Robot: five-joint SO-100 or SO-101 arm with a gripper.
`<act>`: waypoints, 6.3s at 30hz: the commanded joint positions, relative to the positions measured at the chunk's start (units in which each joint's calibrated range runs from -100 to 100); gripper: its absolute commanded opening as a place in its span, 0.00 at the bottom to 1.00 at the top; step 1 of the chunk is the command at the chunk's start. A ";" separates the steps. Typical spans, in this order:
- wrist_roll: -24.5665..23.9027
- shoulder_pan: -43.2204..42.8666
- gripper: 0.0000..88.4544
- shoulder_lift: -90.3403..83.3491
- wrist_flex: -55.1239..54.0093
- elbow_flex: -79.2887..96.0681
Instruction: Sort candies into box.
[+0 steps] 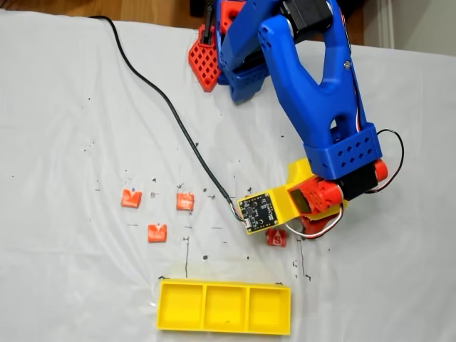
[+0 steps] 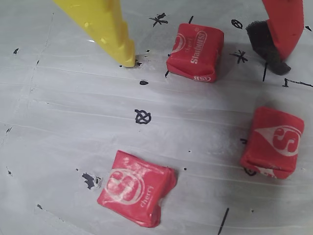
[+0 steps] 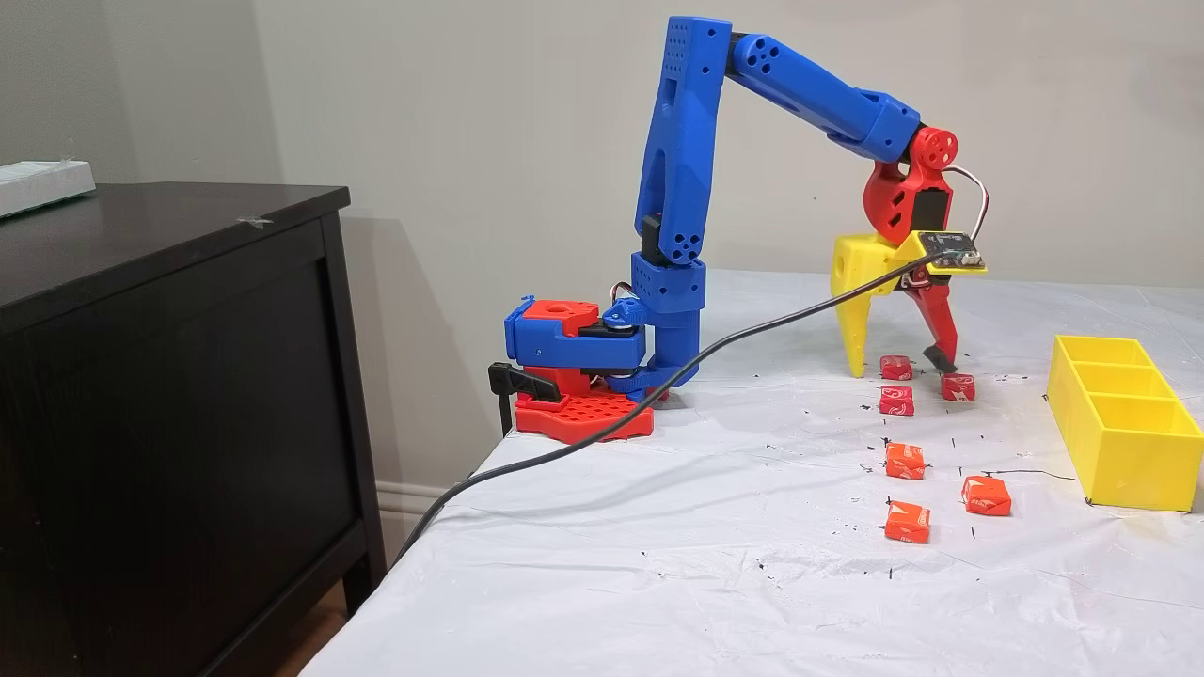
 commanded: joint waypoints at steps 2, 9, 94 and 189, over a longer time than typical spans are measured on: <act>0.34 0.09 0.37 -0.24 -1.53 -1.77; 0.49 0.09 0.15 -0.83 -4.07 -0.67; -0.10 16.21 0.29 0.95 -8.98 -29.62; 4.93 10.41 0.00 4.26 -5.46 -10.05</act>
